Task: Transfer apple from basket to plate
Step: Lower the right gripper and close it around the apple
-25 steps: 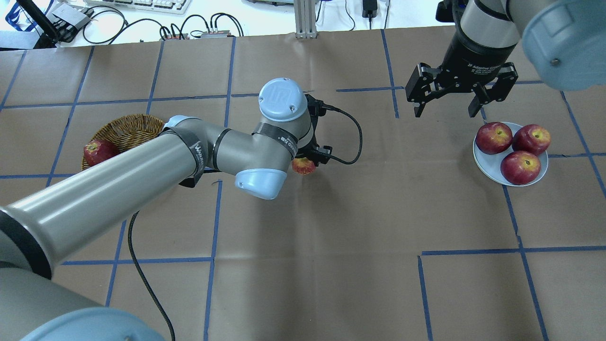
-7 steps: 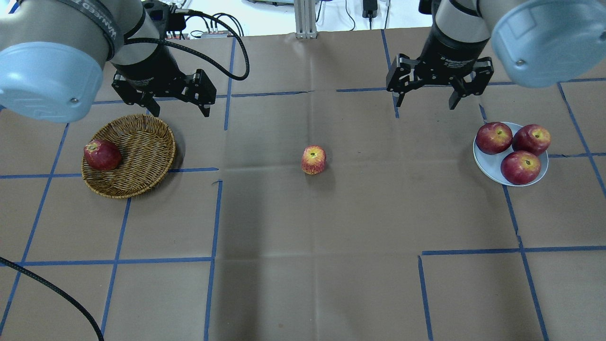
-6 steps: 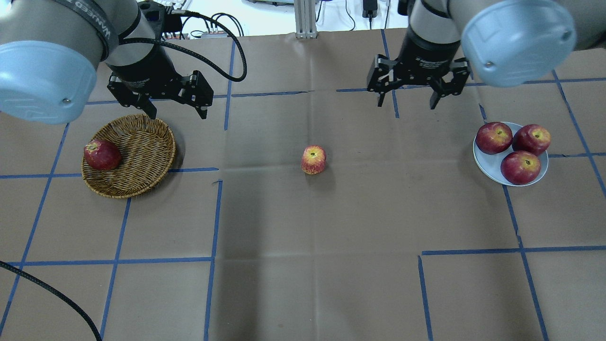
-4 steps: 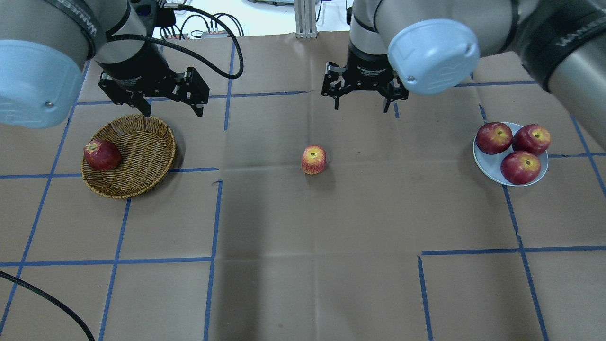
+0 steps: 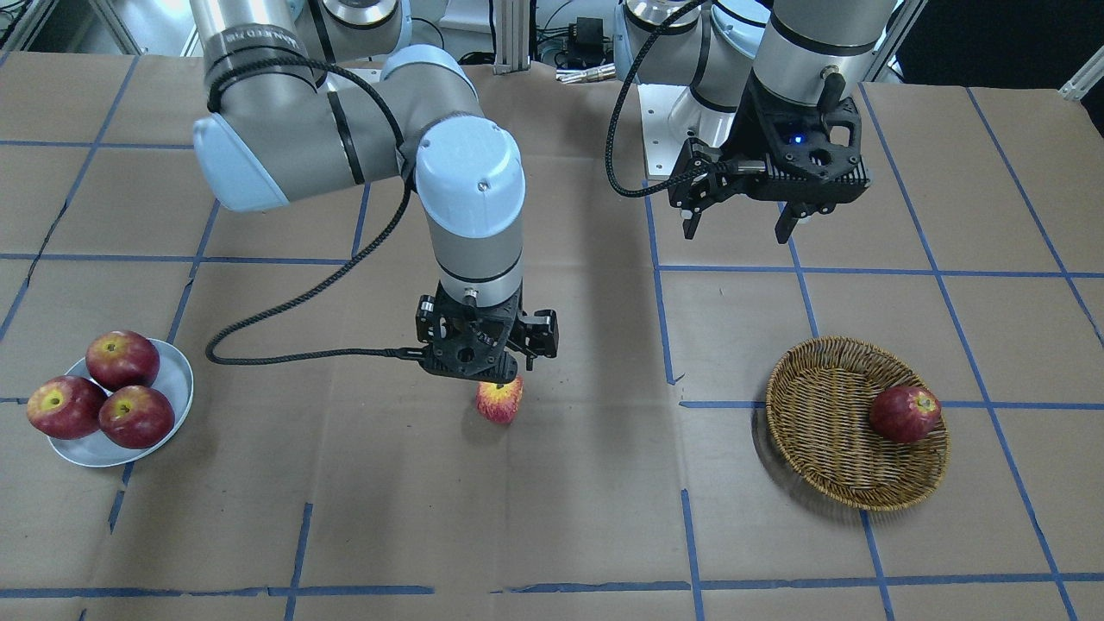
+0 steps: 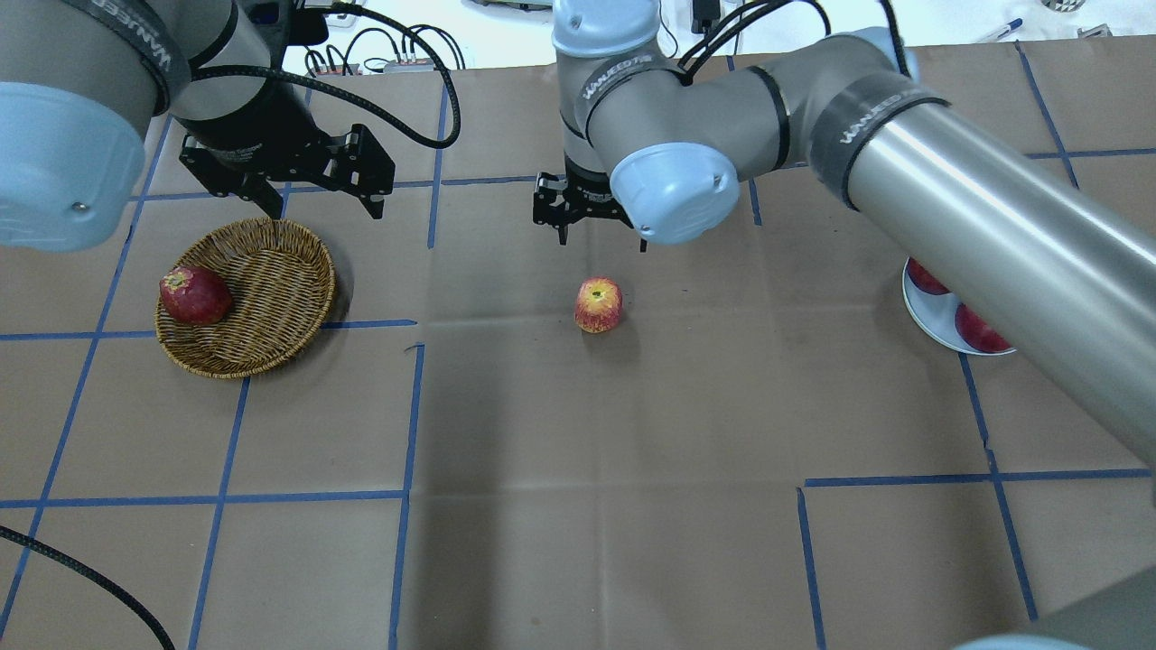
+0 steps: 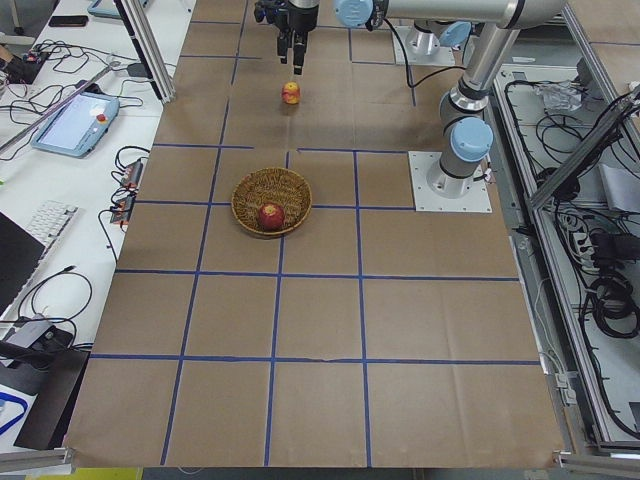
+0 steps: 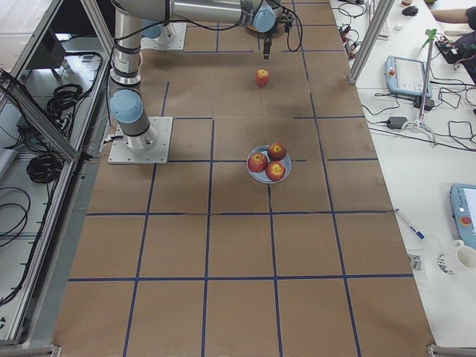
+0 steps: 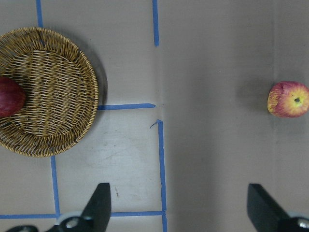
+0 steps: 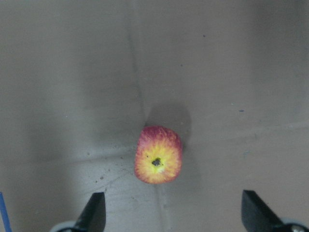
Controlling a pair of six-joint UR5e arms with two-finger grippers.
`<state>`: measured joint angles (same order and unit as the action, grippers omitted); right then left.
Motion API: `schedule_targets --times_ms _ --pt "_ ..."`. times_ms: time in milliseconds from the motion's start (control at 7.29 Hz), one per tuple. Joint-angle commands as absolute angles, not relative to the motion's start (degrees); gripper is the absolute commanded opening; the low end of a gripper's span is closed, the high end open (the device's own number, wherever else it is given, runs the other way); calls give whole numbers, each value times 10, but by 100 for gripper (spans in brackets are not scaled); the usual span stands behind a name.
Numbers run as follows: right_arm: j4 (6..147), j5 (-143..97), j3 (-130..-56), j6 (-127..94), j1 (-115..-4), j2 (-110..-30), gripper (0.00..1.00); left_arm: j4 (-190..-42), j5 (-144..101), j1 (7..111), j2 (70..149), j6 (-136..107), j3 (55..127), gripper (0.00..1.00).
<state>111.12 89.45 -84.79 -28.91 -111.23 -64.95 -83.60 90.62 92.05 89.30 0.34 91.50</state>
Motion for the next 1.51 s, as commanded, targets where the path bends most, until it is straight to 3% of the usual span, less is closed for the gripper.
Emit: schedule_targets --times_ms 0,411,960,1371 --pt "1183 895 -877 -253 -1120 -612 100 -834 907 920 900 4 916 99" --pt "1279 893 -953 -192 -1112 -599 100 -833 907 920 901 4 916 99" --pt "1281 894 -950 -194 -1114 -583 100 -833 907 919 904 4 915 99" --pt "1281 896 -948 -197 -1114 -586 56 -832 907 919 904 4 915 99"
